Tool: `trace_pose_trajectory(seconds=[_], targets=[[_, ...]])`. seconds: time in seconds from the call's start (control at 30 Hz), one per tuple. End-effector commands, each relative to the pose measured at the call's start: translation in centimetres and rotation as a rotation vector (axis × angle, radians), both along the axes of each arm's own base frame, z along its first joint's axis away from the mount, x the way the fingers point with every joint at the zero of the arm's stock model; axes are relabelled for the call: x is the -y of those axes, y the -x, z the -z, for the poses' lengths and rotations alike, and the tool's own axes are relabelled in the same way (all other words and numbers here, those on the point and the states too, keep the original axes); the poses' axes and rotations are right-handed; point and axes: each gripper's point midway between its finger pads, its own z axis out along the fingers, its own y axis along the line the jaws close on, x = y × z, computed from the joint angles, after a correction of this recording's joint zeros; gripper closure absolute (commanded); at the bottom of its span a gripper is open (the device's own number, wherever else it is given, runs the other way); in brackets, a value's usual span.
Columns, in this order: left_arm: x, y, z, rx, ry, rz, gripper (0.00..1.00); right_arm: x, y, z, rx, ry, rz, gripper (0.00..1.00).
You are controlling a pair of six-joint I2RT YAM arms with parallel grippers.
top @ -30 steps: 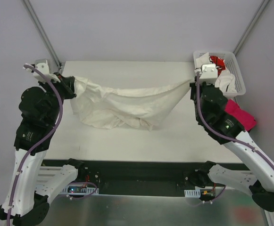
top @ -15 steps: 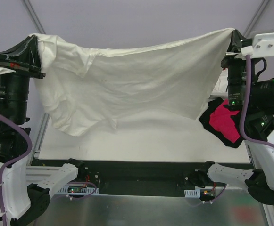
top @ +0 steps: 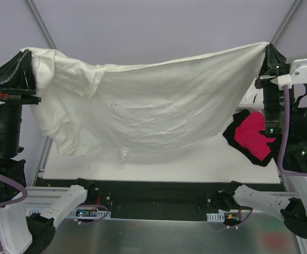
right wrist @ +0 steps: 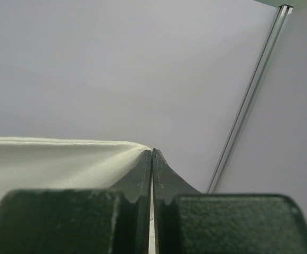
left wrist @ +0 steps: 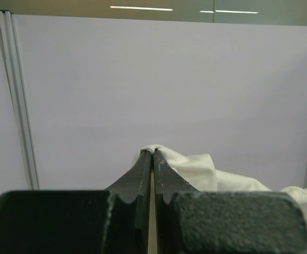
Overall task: Fold and stack the t-shirts
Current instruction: Flatten out the tshirt
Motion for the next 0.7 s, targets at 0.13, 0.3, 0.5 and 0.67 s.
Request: trace_pose_trajectory(seconds=[0.13,0.3,0.5,0.67], targets=[[-0.5,2.1,-1.9,0.097,0.009,-0.005,1.00,2.1,2.2,-2.1,0.087,-0.079,0.002,0.99],[-0.5,3.5,-2.6,0.131,0.010,0.018,1.00,2.9,3.0,-2.5,0.105,-0.084,0.004,0.99],[-0.7,4.3,-2.8,0.146,0.013,0.017,1.00,3.7,3.7,-2.4,0.113,-0.093,0.008,0.99],[-0.7,2.2,-2.2,0.111,0.011,-0.013,1.00,3.3,2.9,-2.1,0.115,-0.084,0.034,0.99]])
